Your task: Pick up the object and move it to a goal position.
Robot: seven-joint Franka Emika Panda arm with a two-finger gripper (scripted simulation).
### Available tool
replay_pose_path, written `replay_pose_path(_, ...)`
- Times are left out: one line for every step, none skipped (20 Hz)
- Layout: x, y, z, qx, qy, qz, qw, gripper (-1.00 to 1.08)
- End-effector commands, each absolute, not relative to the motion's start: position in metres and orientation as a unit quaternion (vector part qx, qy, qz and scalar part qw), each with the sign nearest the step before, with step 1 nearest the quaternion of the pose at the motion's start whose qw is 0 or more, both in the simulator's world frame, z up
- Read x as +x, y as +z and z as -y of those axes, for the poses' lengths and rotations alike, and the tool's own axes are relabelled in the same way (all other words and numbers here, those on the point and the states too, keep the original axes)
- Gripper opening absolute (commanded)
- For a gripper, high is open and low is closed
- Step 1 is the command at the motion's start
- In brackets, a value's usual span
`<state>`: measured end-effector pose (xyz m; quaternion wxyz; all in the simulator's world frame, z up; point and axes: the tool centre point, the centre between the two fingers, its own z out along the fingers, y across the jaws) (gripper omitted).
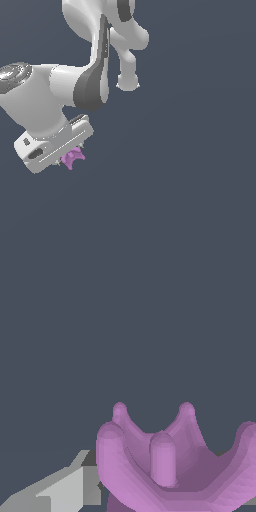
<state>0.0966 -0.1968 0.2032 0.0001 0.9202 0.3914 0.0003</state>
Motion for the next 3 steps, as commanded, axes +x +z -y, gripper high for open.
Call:
replay_pose_path(0.0978,0.2053,0.1981,0.92,0.0,-0.392,0.0,-1.0)
replay_pose_path(0.098,0.2054,0.1983,0.92,0.0,-0.392,0.0,-1.0)
replay_pose_path(0.0981,0.2054,0.1983,0.92,0.0,-0.392,0.0,-1.0)
